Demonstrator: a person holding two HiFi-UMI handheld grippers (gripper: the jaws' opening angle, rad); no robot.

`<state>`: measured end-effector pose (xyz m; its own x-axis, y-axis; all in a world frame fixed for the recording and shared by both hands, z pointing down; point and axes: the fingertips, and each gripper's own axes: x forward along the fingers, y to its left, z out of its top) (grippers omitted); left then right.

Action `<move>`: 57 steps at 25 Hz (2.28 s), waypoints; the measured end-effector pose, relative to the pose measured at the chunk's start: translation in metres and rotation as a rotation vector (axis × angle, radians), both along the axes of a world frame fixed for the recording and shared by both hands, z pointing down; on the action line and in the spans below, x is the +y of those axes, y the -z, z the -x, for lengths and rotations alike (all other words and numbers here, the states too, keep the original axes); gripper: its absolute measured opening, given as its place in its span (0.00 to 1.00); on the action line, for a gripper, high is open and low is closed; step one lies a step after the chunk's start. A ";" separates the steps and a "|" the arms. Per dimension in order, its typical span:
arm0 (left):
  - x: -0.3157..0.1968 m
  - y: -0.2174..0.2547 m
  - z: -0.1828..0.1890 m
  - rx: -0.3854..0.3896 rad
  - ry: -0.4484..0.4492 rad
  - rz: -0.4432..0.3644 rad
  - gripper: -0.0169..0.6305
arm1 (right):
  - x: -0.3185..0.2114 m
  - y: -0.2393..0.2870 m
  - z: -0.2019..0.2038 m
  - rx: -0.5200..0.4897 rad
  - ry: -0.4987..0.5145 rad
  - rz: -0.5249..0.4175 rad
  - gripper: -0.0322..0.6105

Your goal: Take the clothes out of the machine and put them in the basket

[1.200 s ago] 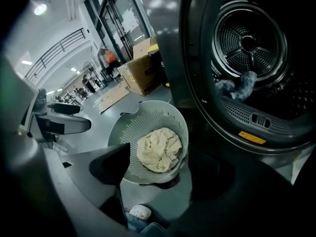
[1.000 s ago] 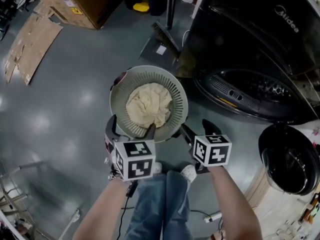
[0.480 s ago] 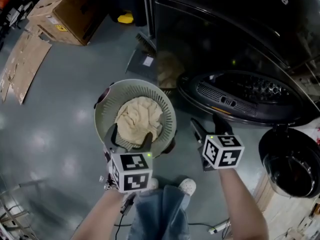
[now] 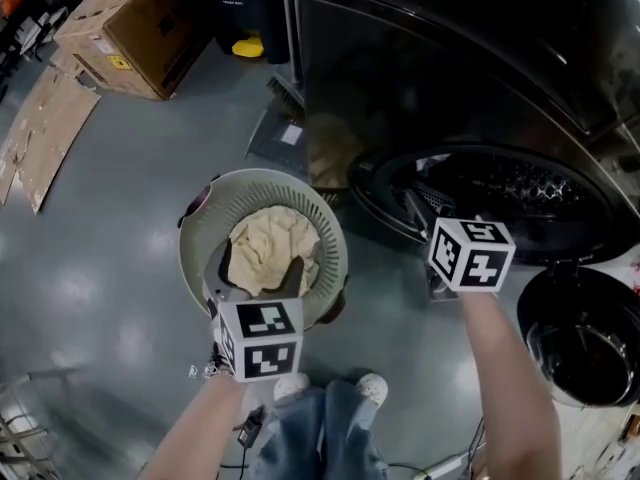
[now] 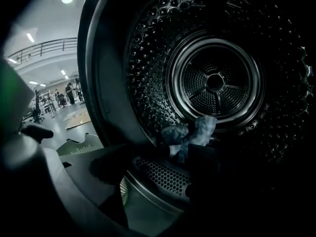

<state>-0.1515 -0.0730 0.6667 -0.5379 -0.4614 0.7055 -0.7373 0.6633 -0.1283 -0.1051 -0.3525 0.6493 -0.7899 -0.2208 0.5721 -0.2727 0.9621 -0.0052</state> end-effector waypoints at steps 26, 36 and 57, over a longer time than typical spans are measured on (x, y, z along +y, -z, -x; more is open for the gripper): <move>-0.105 0.027 0.069 -0.363 -0.005 -0.139 0.72 | -0.108 -0.078 0.051 0.151 0.046 0.032 0.84; -0.109 0.033 0.065 -0.407 -0.013 -0.106 0.72 | -0.119 -0.107 0.065 0.311 0.062 0.125 0.84; -0.121 0.033 0.059 -0.402 -0.102 0.121 0.55 | -0.121 -0.117 0.075 0.428 0.152 0.086 0.24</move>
<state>-0.2105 -0.1944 0.6340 -0.7371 -0.4533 0.5012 -0.6737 0.5518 -0.4917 -0.1805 -0.4732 0.7667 -0.4986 -0.0584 0.8649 -0.1238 0.9923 -0.0044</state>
